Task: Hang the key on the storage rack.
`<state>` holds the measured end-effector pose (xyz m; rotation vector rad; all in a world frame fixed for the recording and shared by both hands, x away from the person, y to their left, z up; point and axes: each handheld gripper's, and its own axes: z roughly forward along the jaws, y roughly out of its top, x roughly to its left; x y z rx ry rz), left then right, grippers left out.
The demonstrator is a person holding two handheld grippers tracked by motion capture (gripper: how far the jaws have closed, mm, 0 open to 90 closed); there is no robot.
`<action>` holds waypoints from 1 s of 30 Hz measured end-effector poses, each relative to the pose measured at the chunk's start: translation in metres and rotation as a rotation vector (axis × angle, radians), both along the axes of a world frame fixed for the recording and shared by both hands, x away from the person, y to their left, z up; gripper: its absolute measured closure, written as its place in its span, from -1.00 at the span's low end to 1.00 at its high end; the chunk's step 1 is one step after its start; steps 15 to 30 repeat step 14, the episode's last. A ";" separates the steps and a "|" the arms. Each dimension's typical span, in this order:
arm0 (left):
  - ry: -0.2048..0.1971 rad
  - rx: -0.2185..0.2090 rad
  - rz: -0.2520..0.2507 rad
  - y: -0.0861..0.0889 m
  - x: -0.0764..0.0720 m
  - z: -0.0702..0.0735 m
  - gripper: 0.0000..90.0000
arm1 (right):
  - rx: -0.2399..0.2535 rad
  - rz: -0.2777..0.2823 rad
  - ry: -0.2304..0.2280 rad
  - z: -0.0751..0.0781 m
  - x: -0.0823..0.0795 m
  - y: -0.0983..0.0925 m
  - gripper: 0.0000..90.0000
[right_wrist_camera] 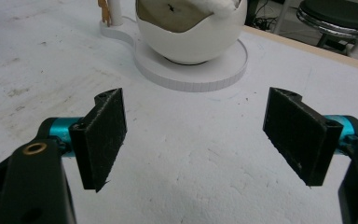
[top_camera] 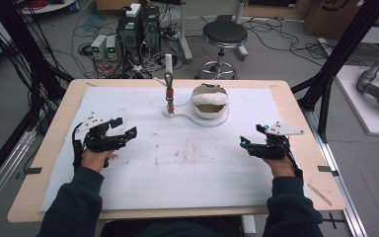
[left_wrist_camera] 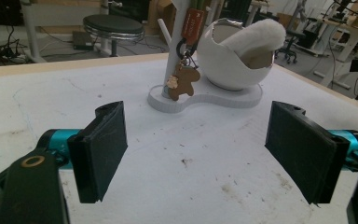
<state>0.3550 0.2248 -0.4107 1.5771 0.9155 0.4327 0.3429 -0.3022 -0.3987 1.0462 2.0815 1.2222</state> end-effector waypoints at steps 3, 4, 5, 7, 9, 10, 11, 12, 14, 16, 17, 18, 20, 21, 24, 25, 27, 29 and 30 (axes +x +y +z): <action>0.002 0.004 0.000 0.000 0.000 0.000 -0.54 | -0.003 0.003 -0.003 0.000 0.000 0.000 -0.52; 0.002 0.003 0.000 -0.001 0.000 0.000 -0.54 | -0.003 0.003 -0.003 0.000 0.000 0.000 -0.52; 0.003 0.005 -0.001 -0.001 0.000 0.000 -0.54 | -0.005 0.004 -0.005 0.000 0.000 0.000 -0.52; 0.003 0.007 -0.001 -0.001 0.000 0.000 -0.54 | -0.005 0.005 -0.003 0.000 0.000 0.001 -0.52; 0.004 0.009 -0.002 -0.002 0.001 -0.001 -0.54 | -0.002 0.006 -0.001 0.000 0.000 0.001 -0.52; 0.005 0.008 -0.001 -0.002 0.001 -0.001 -0.54 | -0.004 0.006 0.000 -0.001 0.001 0.001 -0.52; 0.007 0.009 -0.003 -0.002 0.001 -0.001 -0.54 | -0.004 0.008 0.000 -0.001 0.001 0.001 -0.52; 0.008 0.012 -0.003 -0.002 0.001 -0.001 -0.54 | -0.006 0.009 0.000 -0.001 0.001 0.000 -0.52; 0.010 0.013 -0.002 -0.002 0.001 -0.002 -0.54 | -0.002 0.006 0.001 -0.001 0.002 0.000 -0.52; 0.010 0.013 -0.002 -0.002 0.001 -0.002 -0.54 | -0.002 0.006 0.001 -0.001 0.002 0.000 -0.52; 0.010 0.013 -0.002 -0.002 0.001 -0.002 -0.54 | -0.002 0.006 0.001 -0.001 0.002 0.000 -0.52; 0.010 0.013 -0.002 -0.002 0.001 -0.002 -0.54 | -0.002 0.006 0.001 -0.001 0.002 0.000 -0.52; 0.010 0.013 -0.002 -0.002 0.001 -0.002 -0.54 | -0.002 0.006 0.001 -0.001 0.002 0.000 -0.52; 0.010 0.013 -0.002 -0.002 0.001 -0.002 -0.54 | -0.002 0.006 0.001 -0.001 0.002 0.000 -0.52; 0.010 0.013 -0.002 -0.002 0.001 -0.002 -0.54 | -0.002 0.006 0.001 -0.001 0.002 0.000 -0.52; 0.010 0.013 -0.002 -0.002 0.001 -0.002 -0.54 | -0.002 0.006 0.001 -0.001 0.002 0.000 -0.52; 0.010 0.013 -0.002 -0.002 0.001 -0.002 -0.54 | -0.002 0.006 0.001 -0.001 0.002 0.000 -0.52; 0.010 0.013 -0.002 -0.002 0.001 -0.002 -0.54 | -0.002 0.006 0.001 -0.001 0.002 0.000 -0.52; 0.010 0.013 -0.002 -0.002 0.001 -0.002 -0.54 | -0.002 0.006 0.001 -0.001 0.002 0.000 -0.52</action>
